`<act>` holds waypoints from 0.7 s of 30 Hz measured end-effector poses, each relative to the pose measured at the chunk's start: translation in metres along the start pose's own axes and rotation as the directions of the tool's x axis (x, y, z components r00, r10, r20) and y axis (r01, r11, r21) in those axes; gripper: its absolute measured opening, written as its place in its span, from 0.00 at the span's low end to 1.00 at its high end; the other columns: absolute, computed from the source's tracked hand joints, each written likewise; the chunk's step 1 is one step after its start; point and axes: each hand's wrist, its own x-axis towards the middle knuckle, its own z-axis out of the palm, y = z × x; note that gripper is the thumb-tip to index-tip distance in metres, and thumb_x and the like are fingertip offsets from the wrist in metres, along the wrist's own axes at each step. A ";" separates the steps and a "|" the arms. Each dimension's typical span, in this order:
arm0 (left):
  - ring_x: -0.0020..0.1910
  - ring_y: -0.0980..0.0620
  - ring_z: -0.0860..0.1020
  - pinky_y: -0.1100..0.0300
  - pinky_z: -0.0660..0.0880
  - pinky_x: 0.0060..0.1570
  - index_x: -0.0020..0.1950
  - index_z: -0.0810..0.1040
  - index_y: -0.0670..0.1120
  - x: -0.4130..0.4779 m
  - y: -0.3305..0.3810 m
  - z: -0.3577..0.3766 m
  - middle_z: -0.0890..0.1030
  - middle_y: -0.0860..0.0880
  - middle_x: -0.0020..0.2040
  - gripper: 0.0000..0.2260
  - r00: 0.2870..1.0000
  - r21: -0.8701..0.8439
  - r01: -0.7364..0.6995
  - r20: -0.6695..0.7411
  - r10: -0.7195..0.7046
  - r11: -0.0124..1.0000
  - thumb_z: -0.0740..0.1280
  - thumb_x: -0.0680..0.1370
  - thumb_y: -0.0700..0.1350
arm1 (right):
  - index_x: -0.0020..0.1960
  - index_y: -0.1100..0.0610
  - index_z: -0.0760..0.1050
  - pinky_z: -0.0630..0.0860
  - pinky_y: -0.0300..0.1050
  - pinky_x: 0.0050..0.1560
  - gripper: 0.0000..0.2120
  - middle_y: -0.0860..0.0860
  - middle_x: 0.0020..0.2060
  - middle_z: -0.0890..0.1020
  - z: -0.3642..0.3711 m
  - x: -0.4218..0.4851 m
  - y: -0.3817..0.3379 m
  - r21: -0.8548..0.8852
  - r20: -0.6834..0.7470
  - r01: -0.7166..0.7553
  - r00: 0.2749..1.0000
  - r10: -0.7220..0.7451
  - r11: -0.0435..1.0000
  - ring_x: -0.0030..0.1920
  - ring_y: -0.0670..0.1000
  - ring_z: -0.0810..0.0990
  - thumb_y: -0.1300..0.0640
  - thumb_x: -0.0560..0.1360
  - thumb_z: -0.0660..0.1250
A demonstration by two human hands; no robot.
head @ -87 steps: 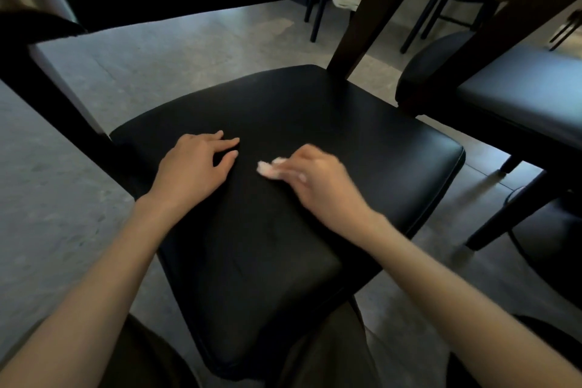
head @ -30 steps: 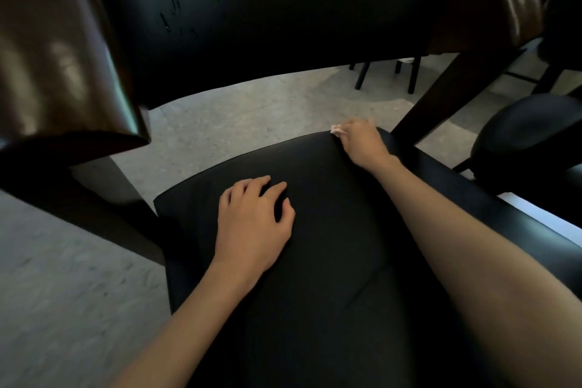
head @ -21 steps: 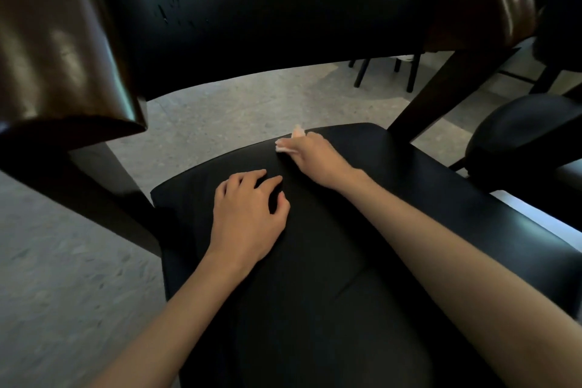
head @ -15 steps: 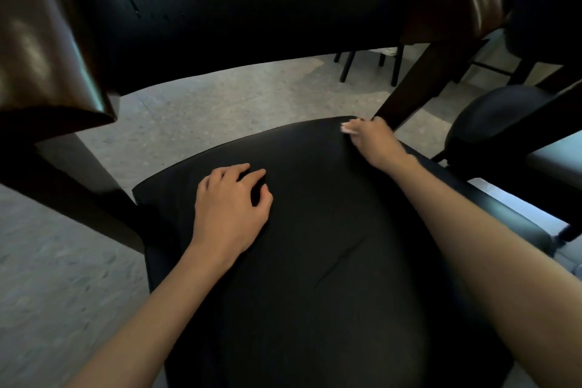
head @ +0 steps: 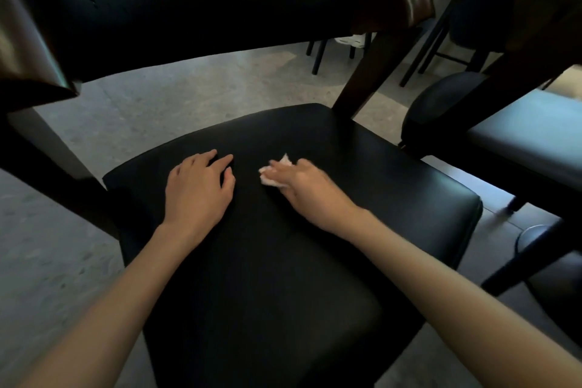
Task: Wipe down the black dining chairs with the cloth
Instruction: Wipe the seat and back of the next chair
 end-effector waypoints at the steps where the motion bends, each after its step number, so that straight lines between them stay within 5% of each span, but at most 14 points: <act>1: 0.72 0.46 0.65 0.48 0.62 0.70 0.73 0.69 0.53 -0.002 0.001 0.000 0.69 0.48 0.73 0.19 1.000 -0.011 -0.009 0.005 0.009 1.000 0.55 0.82 0.52 | 0.69 0.55 0.73 0.68 0.48 0.65 0.18 0.54 0.69 0.73 -0.003 -0.001 0.022 -0.028 -0.010 -0.030 0.999 0.030 0.999 0.65 0.56 0.74 0.62 0.80 0.62; 5: 0.73 0.47 0.63 0.47 0.59 0.71 0.73 0.67 0.55 -0.013 0.015 -0.002 0.67 0.49 0.74 0.19 0.995 -0.036 -0.089 0.046 0.091 0.995 0.55 0.82 0.53 | 0.66 0.55 0.76 0.68 0.49 0.66 0.16 0.56 0.65 0.76 -0.035 -0.024 0.122 -0.075 -0.165 -0.417 0.901 0.401 0.906 0.65 0.57 0.75 0.61 0.79 0.62; 8: 0.75 0.48 0.60 0.47 0.55 0.73 0.74 0.65 0.57 -0.016 0.030 -0.002 0.64 0.50 0.76 0.20 0.985 -0.060 -0.138 0.092 0.143 0.989 0.55 0.82 0.55 | 0.63 0.58 0.79 0.72 0.47 0.64 0.14 0.57 0.61 0.80 -0.042 -0.039 0.128 -0.014 -0.258 -0.543 0.813 0.522 0.839 0.61 0.57 0.78 0.63 0.79 0.61; 15: 0.76 0.48 0.57 0.45 0.54 0.74 0.74 0.64 0.59 -0.010 0.025 -0.006 0.62 0.51 0.76 0.19 0.972 -0.108 -0.143 0.172 0.160 0.984 0.56 0.82 0.54 | 0.60 0.61 0.79 0.78 0.53 0.54 0.16 0.61 0.59 0.80 0.004 -0.073 -0.060 0.082 -0.120 -0.103 0.986 0.112 0.991 0.53 0.62 0.80 0.69 0.73 0.68; 19: 0.76 0.48 0.56 0.42 0.50 0.74 0.73 0.66 0.60 -0.002 0.020 -0.009 0.62 0.52 0.76 0.18 0.964 -0.176 -0.136 0.202 0.171 0.975 0.57 0.82 0.54 | 0.63 0.58 0.78 0.70 0.49 0.59 0.17 0.55 0.65 0.77 -0.008 -0.078 -0.039 -0.009 -0.003 0.020 1.000 -0.020 1.000 0.60 0.57 0.78 0.68 0.75 0.65; 21: 0.76 0.48 0.56 0.42 0.49 0.73 0.72 0.67 0.59 -0.002 0.024 -0.010 0.62 0.51 0.76 0.18 0.964 -0.191 -0.144 0.195 0.181 0.971 0.58 0.82 0.53 | 0.59 0.59 0.80 0.67 0.46 0.58 0.14 0.58 0.62 0.79 -0.017 -0.071 0.000 -0.057 -0.080 -0.088 0.993 0.084 0.994 0.61 0.59 0.79 0.65 0.76 0.62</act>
